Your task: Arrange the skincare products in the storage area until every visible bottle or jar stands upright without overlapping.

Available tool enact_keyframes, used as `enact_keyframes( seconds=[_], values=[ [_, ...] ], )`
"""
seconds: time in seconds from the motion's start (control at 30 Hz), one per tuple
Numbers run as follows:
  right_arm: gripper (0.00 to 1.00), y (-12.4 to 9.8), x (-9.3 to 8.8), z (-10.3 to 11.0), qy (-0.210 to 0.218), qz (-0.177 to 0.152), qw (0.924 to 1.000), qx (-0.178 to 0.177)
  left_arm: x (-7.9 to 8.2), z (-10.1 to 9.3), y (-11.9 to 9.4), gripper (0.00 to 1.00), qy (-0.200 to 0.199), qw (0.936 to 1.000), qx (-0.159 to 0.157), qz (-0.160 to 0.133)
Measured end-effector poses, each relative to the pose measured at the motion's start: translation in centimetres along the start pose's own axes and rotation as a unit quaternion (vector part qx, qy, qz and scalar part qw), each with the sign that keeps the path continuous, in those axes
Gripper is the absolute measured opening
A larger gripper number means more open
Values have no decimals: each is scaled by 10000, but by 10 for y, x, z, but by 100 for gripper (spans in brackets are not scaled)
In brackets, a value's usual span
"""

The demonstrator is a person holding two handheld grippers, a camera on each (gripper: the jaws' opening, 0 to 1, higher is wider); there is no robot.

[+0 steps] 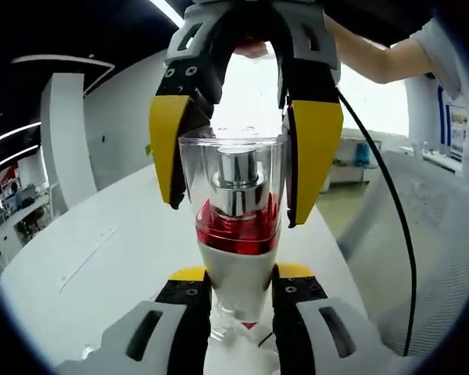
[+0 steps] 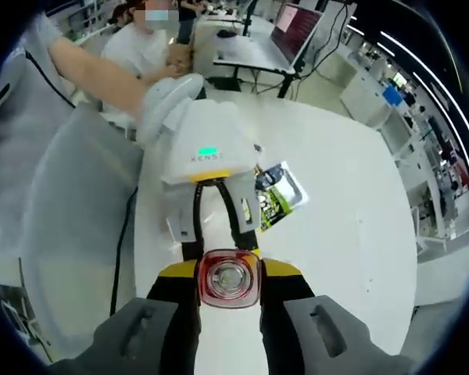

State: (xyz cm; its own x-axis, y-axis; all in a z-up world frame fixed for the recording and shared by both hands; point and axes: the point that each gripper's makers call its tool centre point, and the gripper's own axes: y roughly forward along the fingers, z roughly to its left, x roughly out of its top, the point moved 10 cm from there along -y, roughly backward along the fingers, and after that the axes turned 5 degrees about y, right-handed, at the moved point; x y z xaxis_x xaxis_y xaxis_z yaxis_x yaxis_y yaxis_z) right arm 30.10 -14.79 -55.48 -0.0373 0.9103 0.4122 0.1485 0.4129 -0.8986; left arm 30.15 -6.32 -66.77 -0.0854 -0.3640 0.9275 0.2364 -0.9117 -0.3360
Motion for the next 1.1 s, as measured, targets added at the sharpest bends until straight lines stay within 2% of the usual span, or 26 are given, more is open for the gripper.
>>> enact_keyframes(
  seconds=[0.13, 0.47, 0.77, 1.1],
  values=[
    [28, -1, -14, 1, 146, 81, 9999, -1, 2, -7, 14, 26, -43, 9999, -156, -20],
    [28, 14, -35, 1, 314, 224, 9991, 167, -11, -15, 34, 26, -152, 9988, -424, 180],
    [28, 27, -39, -4, 317, 213, 9988, 314, -23, -13, 35, 26, -265, 9982, -436, 316],
    [28, 39, -35, -12, 189, 132, 9991, 356, -34, -4, 28, 26, -298, 9983, -288, 419]
  ],
)
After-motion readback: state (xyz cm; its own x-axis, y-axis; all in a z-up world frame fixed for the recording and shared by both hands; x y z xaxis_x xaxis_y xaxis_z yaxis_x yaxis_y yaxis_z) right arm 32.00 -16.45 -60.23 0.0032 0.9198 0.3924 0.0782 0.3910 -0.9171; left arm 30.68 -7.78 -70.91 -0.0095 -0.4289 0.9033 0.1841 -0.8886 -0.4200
